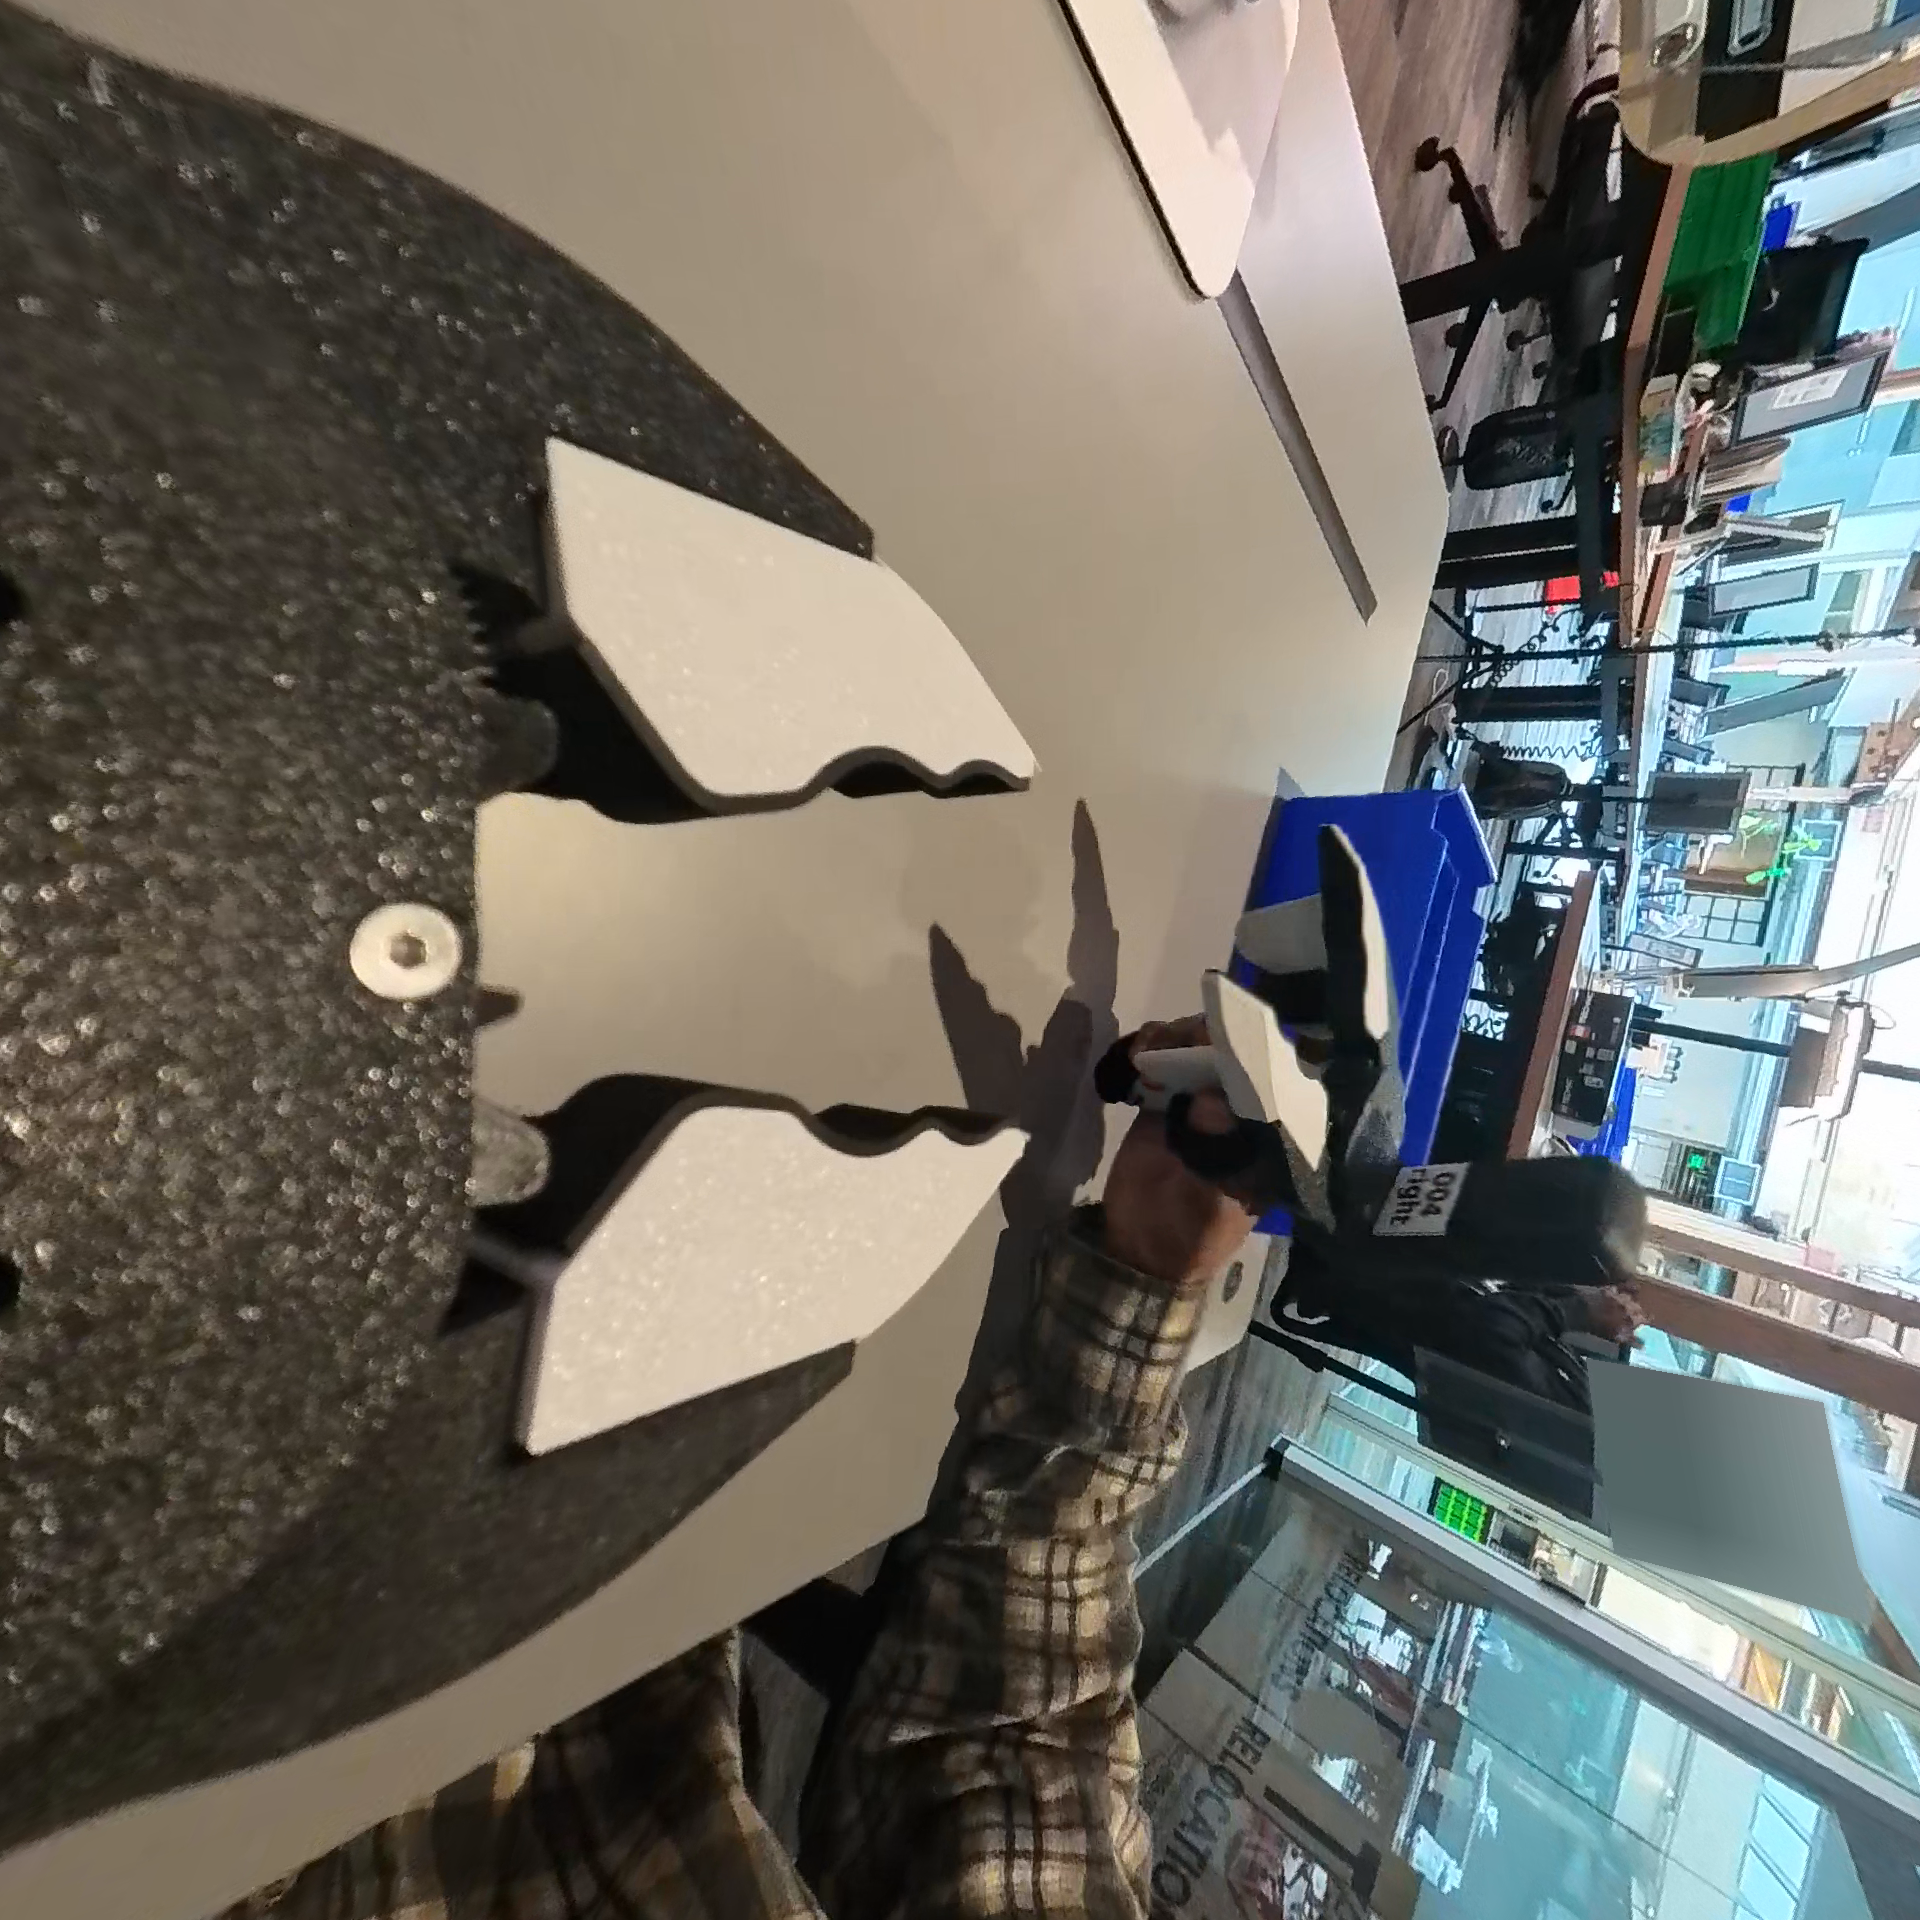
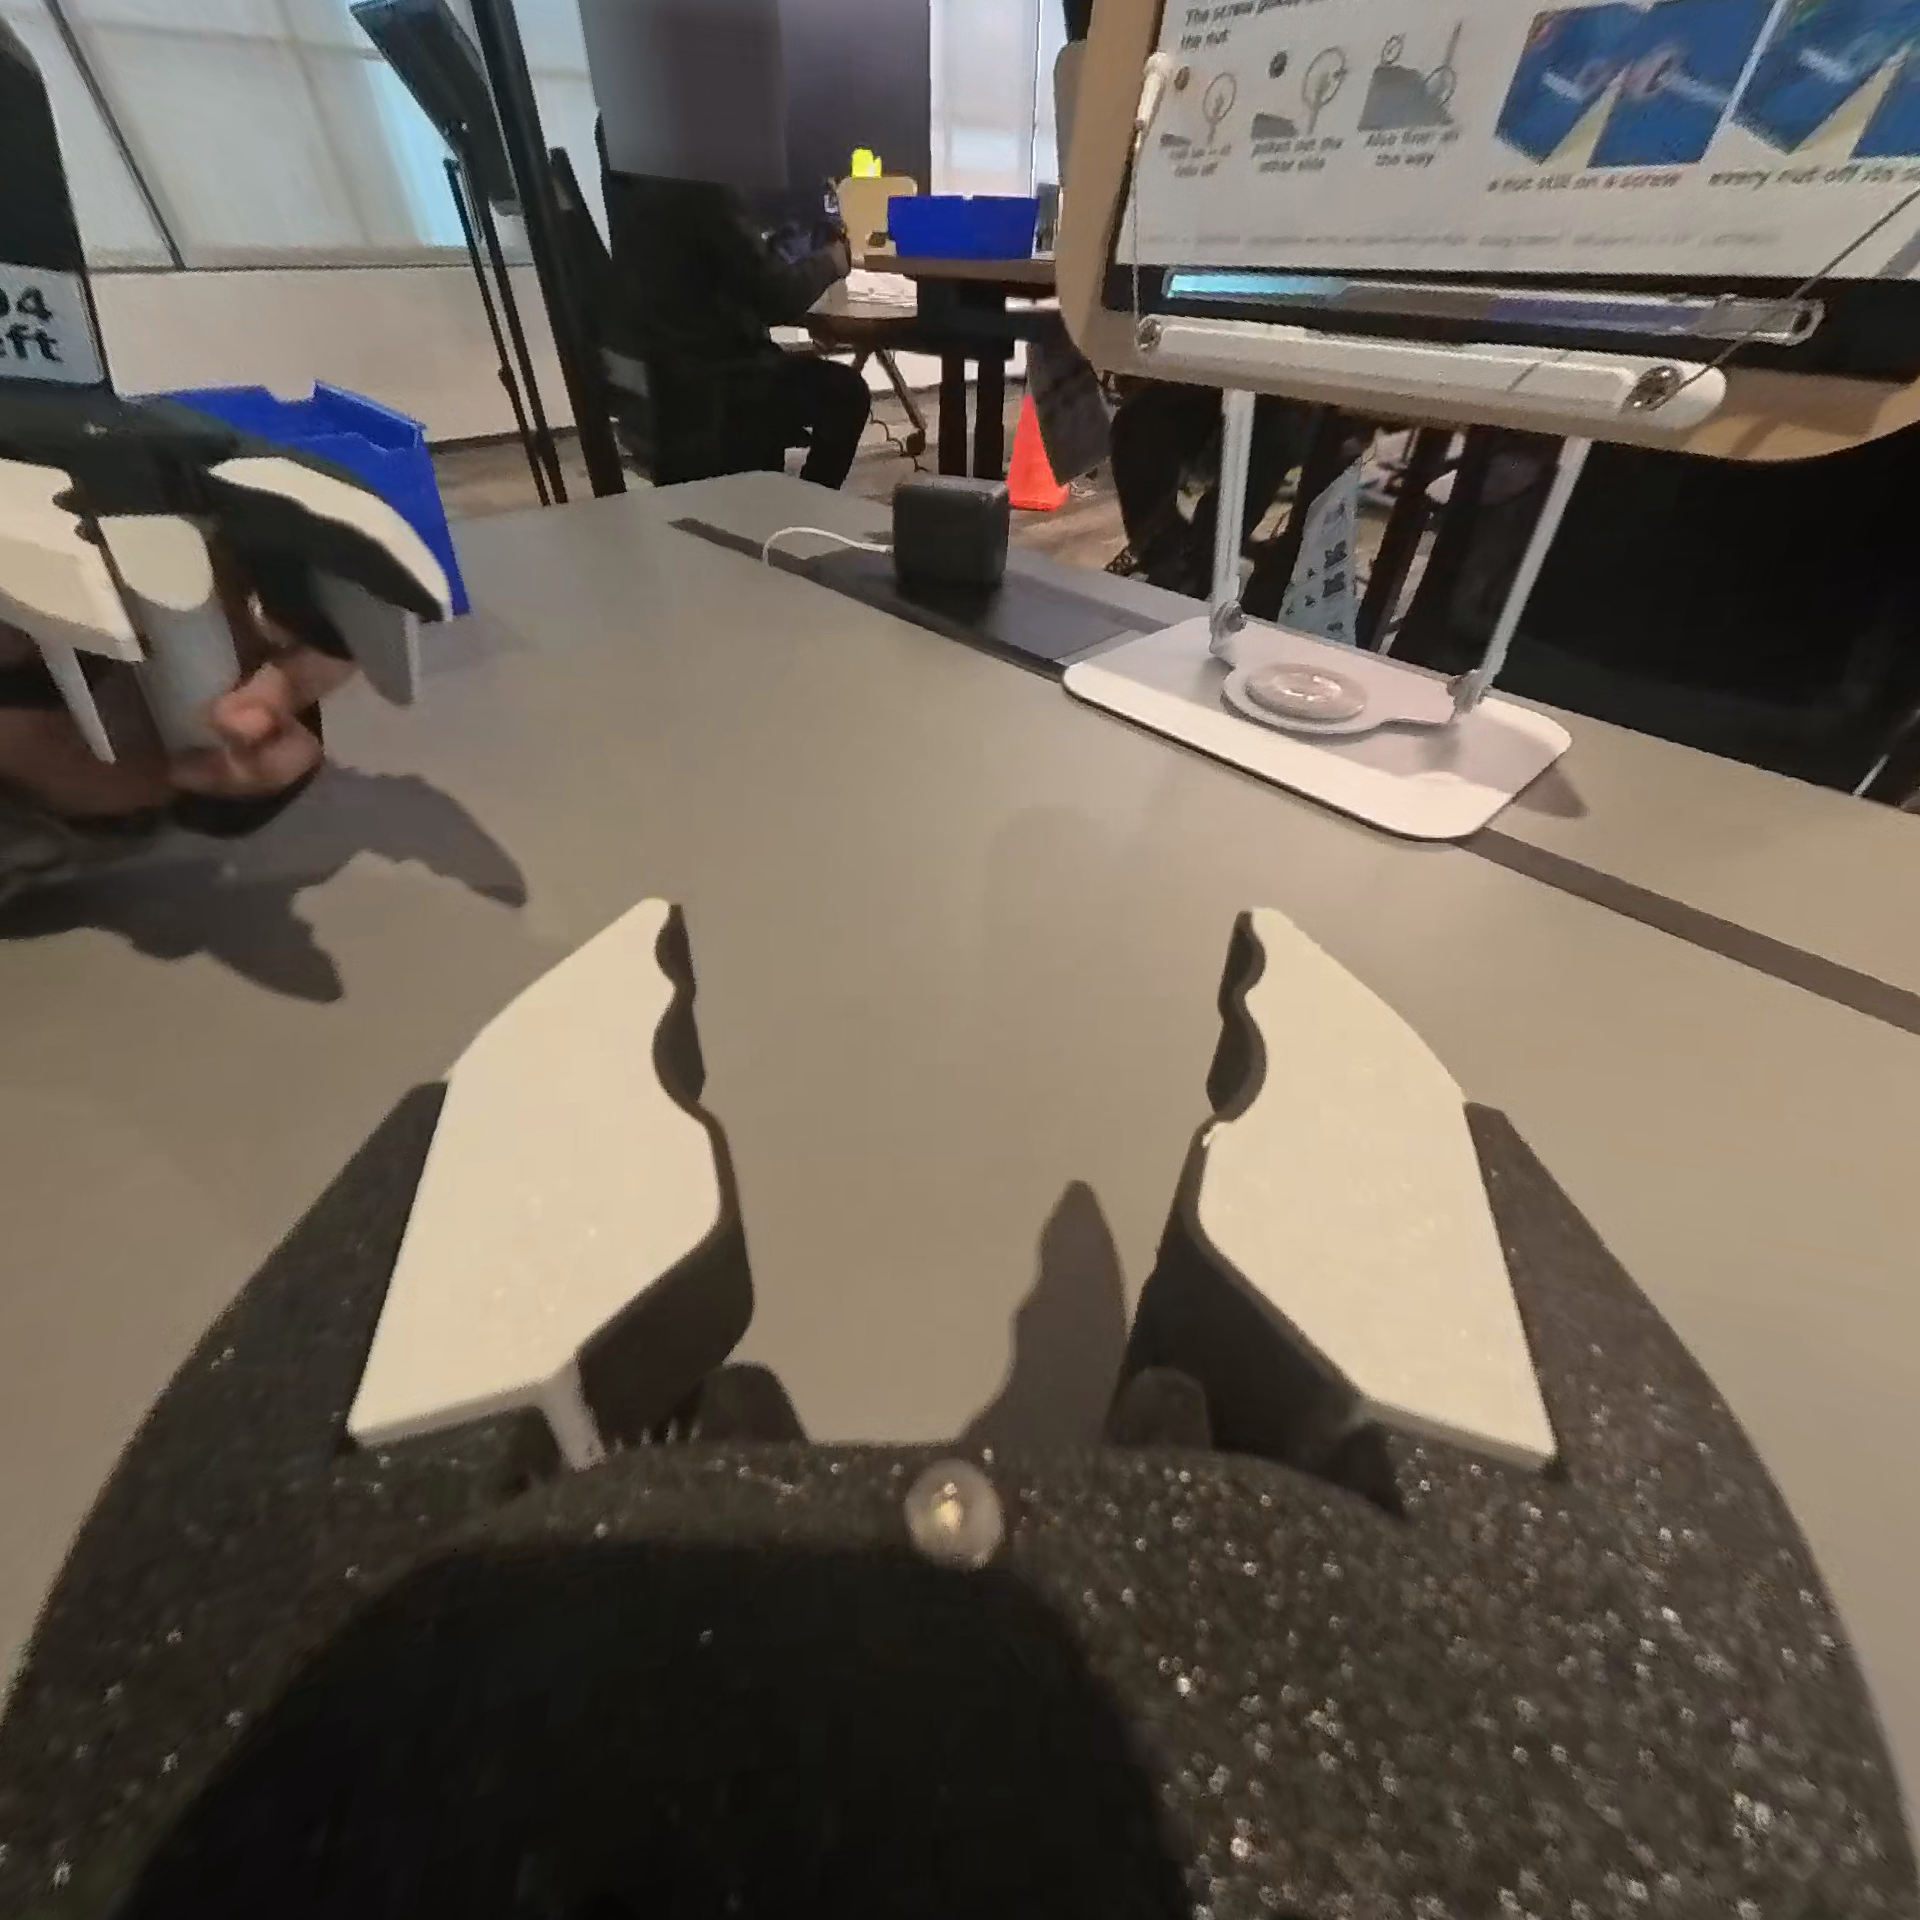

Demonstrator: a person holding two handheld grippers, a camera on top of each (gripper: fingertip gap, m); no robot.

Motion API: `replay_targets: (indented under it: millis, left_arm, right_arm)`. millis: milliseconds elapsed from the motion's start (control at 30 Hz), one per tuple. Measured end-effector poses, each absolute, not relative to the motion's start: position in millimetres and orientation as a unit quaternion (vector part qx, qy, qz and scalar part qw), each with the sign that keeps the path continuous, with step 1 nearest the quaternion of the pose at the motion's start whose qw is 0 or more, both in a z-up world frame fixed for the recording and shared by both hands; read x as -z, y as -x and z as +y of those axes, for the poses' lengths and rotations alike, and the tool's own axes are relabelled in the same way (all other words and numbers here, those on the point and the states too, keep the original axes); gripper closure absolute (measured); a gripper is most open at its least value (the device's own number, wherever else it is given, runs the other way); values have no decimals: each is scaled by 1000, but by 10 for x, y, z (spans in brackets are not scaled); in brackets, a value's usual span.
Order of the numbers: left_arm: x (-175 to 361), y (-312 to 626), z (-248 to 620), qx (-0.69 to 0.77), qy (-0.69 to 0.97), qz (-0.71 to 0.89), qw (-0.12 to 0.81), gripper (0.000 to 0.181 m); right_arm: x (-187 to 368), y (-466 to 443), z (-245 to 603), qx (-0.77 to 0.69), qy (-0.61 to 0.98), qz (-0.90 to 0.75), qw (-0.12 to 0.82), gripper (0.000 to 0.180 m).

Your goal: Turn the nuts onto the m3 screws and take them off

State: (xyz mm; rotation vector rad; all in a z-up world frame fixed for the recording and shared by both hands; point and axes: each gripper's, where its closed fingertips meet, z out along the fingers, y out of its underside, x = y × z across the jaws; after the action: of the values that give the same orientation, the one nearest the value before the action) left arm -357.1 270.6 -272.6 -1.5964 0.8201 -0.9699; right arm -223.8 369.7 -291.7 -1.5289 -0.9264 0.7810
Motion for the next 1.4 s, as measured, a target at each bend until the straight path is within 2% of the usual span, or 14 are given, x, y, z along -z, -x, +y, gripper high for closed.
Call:
replay_targets:
  millis: [233,433,600,733,967,1200,1400]
  left_arm:
    - [2701,3623,2739,378,677,342,531,127]
    - [2064,4037,2606,369,674,265,583,136]
    - [1598,5009,2349,217,739,232,593,140]
    - [1496,6097,2225,96,802,198,555,141]
    - [1955,7365,2166,-2,879,180,441,143]
    - [2724,7780,2206,-23,931,200,303,143]
    - [3158,7884,2238,-37,952,217,213,147]
  right_arm:
    - [3032,2371,3592,-338,645,-415,546,85]
    - [2982,2418,3488,-327,631,-437,552,84]
    - [2936,2427,3438,-346,626,-434,548,86]
    - [2953,2470,3393,-342,623,-446,544,86]
    - [3027,2429,3457,-322,635,-447,542,87]
    - [2999,2356,3523,-319,640,-426,554,88]
    - [3021,2355,3553,-311,647,-420,555,89]
